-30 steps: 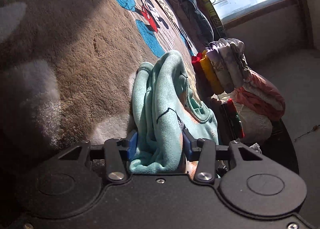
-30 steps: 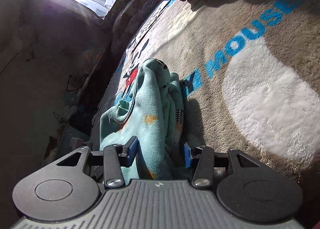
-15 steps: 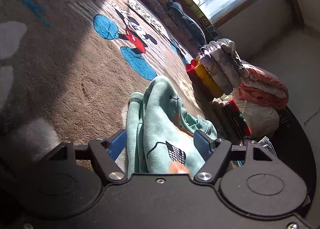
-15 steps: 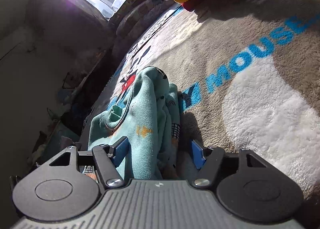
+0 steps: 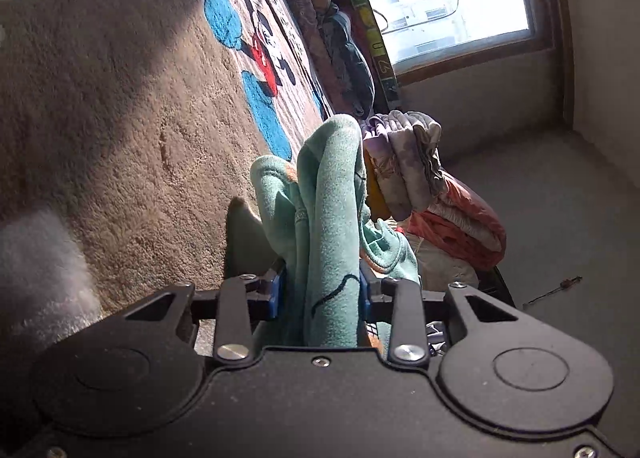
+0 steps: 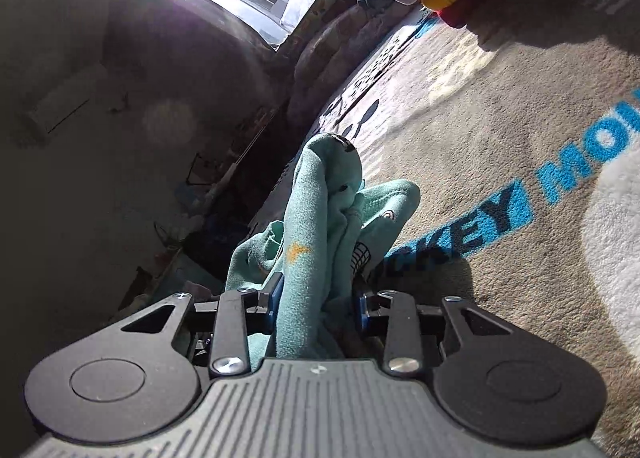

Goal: Fold clothes
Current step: 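Lift the folded pants with both grippers and carry them off the bed, then lower the pants onto the folded clothes pile with both grippers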

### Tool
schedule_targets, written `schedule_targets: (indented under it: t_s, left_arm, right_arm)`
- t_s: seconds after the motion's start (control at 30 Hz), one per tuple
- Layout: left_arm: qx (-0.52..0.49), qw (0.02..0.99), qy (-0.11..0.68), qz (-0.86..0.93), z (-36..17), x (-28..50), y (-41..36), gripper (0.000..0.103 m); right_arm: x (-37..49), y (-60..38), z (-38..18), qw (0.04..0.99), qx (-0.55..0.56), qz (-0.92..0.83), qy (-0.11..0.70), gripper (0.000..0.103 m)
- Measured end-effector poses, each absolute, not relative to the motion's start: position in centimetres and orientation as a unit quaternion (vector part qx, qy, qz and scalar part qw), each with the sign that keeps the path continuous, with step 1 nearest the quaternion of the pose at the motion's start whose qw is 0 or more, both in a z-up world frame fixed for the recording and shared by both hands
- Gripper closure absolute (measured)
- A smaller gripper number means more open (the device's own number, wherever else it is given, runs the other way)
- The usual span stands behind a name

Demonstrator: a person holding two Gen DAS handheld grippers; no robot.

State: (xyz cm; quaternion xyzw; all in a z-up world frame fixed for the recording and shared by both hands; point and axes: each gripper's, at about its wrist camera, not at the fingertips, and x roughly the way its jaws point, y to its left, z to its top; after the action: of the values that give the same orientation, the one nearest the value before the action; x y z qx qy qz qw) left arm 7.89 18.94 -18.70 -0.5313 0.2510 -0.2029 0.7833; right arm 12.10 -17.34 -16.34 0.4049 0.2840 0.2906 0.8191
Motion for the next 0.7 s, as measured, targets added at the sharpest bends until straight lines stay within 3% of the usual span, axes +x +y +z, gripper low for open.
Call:
schedule_targets:
  t_s: [0.23,0.7]
  left_arm:
    - [-0.563,0.800,0.132,-0.163,-14.8,5.7,27.4,0.070]
    - [-0.610,0.786,-0.101,0.020,-10.8,-1.1,45.7,0.070]
  right_arm:
    - [17.6,-8.6,-12.7,0.776,0.417,0.381,0.281,0.068]
    - [29.1,20.8,-5.1,0.642,0.352,0.583,0.353,0.068]
